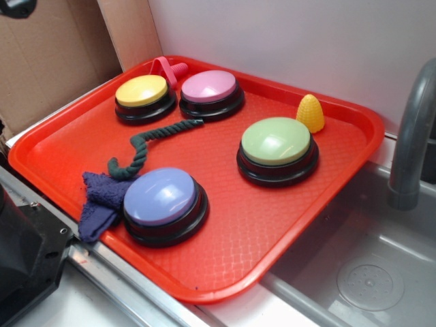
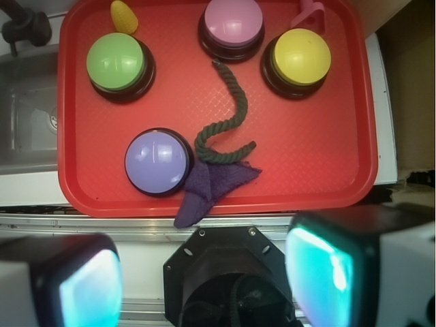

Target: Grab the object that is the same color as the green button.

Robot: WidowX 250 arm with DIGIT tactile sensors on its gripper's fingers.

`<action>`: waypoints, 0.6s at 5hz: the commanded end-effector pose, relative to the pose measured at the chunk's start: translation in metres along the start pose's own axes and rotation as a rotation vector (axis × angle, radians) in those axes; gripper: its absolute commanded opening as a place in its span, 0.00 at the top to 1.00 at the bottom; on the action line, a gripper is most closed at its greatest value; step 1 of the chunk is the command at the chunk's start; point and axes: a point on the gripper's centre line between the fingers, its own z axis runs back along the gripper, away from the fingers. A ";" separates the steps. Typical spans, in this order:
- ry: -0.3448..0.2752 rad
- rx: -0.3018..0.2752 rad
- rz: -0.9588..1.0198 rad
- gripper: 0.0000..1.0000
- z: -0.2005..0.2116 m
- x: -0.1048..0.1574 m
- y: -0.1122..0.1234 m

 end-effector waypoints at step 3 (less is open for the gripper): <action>-0.027 0.002 0.373 0.00 -0.024 0.025 0.008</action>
